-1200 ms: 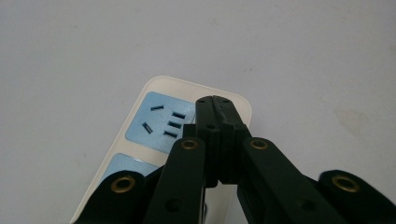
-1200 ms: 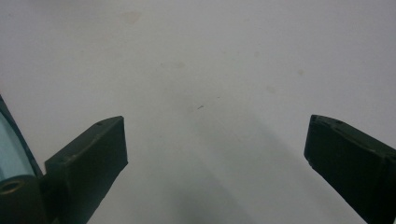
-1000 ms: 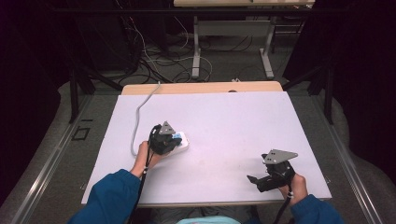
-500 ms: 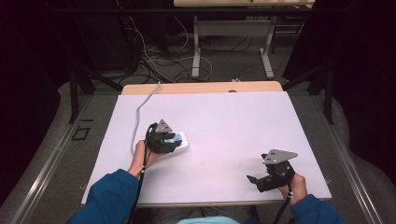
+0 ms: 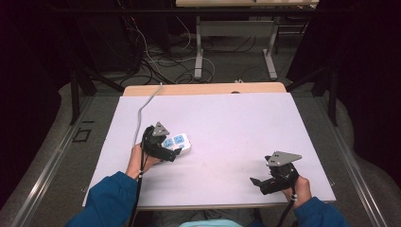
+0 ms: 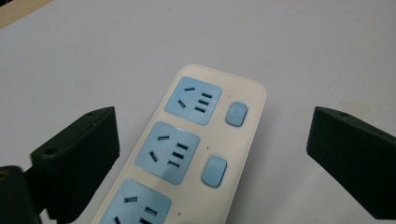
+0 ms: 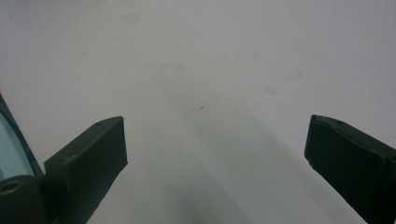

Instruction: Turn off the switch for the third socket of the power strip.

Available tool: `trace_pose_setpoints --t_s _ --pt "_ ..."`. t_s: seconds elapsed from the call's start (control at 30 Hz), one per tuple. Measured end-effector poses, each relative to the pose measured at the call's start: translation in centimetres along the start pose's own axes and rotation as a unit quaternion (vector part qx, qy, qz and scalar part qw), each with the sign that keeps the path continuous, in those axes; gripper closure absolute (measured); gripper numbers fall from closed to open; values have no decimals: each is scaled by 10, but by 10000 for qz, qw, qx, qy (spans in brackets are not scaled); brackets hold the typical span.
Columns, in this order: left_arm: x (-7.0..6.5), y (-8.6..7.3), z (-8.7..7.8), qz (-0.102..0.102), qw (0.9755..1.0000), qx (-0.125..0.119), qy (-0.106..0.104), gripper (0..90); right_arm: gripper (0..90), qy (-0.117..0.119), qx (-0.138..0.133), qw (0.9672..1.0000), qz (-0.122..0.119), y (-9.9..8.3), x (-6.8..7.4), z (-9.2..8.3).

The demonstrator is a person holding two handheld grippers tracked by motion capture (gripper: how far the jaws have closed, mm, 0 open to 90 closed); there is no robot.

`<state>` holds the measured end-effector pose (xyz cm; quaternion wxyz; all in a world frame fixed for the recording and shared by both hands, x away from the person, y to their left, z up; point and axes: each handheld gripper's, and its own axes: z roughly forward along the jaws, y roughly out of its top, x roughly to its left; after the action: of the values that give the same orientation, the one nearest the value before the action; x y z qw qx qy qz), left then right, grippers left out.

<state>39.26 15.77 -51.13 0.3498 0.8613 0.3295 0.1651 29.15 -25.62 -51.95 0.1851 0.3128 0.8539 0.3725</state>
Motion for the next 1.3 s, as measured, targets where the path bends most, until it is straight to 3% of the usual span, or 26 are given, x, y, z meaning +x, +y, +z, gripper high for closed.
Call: trace_pose_setpoints --t_s 0.3,0.67,1.0,1.3 --pt "3 -12 -17 -42 10000 -5 81 0 51 17 -28 10000 -33 0 -1 0" --pt "-5 -28 -33 -33 9999 60 154 0 51 4 32 10000 -15 0 -1 -1" --pt "-6 -46 -51 -37 9994 -36 339 0 50 -14 19 10000 10 0 0 0" --pt "-7 -57 -62 -105 9993 -57 355 0 50 10 58 10000 11 0 0 -1"
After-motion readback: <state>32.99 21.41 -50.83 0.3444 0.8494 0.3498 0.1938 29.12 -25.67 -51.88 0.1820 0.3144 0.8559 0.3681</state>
